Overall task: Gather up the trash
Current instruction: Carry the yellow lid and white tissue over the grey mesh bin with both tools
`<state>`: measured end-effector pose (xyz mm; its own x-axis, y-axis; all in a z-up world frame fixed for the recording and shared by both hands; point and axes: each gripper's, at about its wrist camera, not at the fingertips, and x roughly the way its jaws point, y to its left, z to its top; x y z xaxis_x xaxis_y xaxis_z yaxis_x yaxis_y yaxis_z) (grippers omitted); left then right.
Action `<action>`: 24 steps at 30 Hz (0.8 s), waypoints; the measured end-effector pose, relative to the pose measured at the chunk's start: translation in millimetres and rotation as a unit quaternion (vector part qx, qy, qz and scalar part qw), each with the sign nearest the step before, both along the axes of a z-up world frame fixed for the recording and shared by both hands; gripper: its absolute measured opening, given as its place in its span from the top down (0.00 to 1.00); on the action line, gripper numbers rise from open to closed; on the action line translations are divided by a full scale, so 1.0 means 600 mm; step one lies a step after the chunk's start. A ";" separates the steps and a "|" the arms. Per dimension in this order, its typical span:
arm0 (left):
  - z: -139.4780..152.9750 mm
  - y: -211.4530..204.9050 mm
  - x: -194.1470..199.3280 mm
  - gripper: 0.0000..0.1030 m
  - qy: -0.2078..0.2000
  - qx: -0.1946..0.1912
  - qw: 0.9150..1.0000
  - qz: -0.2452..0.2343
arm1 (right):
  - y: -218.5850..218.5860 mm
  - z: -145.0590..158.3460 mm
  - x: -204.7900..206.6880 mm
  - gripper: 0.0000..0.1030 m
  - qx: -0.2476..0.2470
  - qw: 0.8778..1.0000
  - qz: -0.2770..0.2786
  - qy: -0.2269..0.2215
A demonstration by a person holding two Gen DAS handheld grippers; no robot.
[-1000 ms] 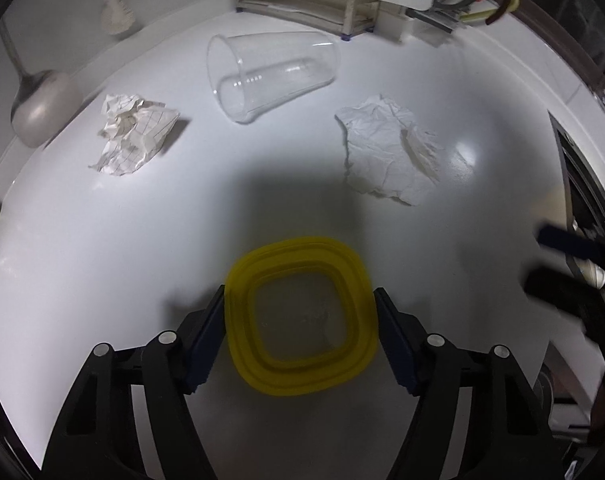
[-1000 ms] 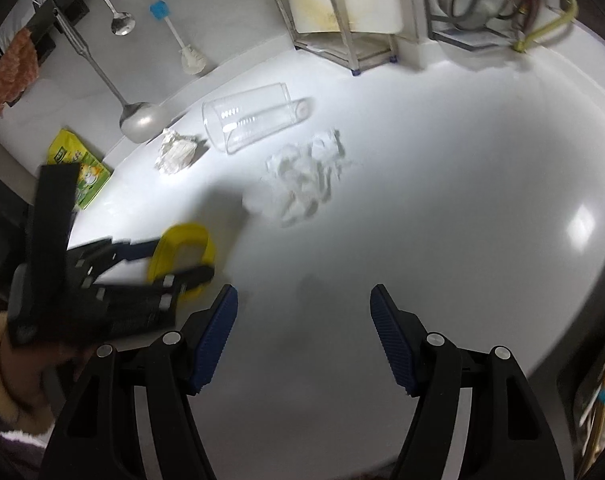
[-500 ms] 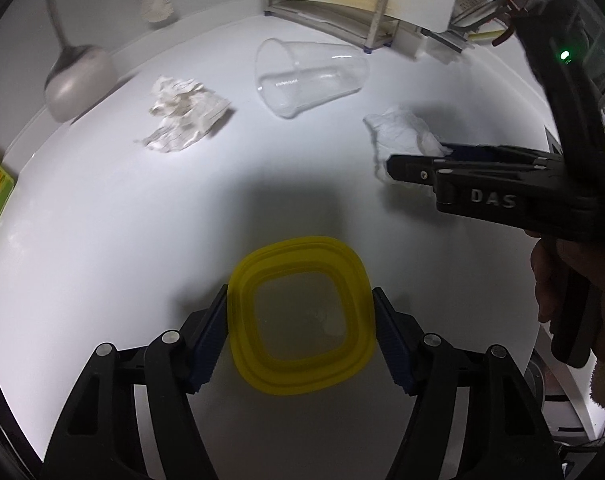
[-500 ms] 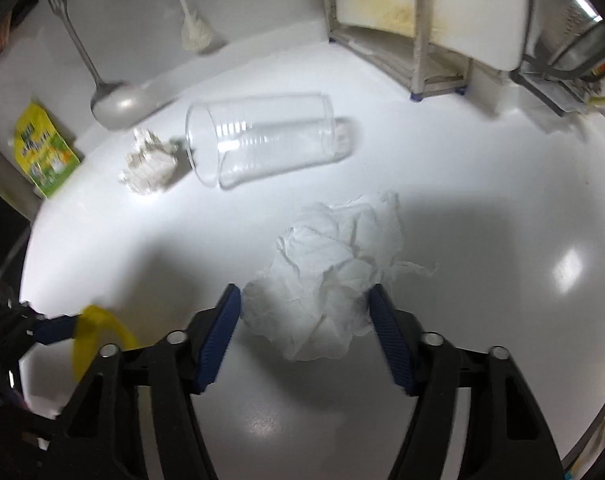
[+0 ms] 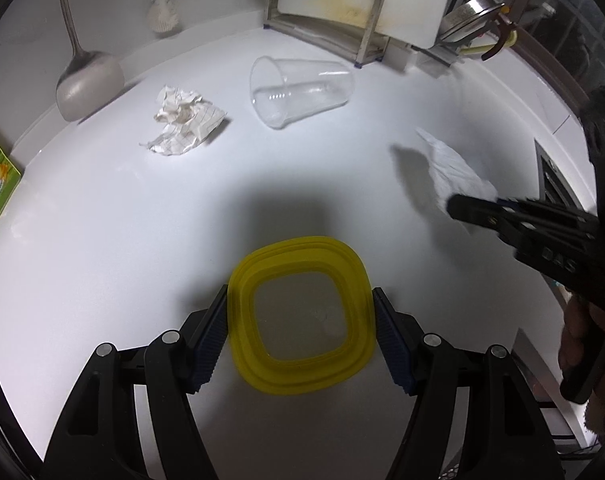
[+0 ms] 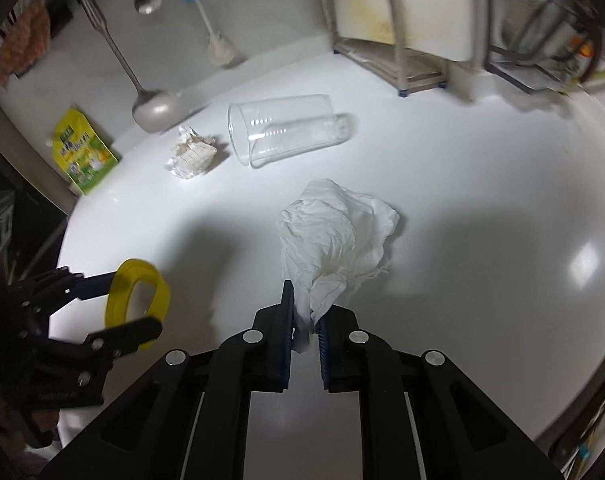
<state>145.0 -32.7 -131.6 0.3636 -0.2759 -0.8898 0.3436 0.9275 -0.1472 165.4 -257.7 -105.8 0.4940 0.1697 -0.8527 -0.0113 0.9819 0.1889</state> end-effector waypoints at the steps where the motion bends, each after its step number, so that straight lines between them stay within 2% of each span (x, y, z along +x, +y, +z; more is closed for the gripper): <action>1: 0.003 -0.002 -0.004 0.36 -0.002 -0.001 1.000 0.000 | -0.006 0.007 -0.015 0.90 0.005 1.000 -0.005 -0.003; 13: 0.046 -0.008 -0.079 0.36 -0.026 -0.003 1.000 0.008 | -0.025 0.040 -0.160 0.90 0.019 1.000 -0.007 -0.005; 24: 0.076 -0.014 -0.152 0.36 -0.036 -0.005 0.999 0.023 | -0.014 0.061 -0.259 0.90 0.021 1.000 0.007 -0.012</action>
<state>53.7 -40.9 -85.9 0.4392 -0.2659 -0.8581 0.3107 0.9412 -0.1326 10.2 -266.3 -69.5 0.5118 0.2128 -0.8323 -0.0305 0.9727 0.2299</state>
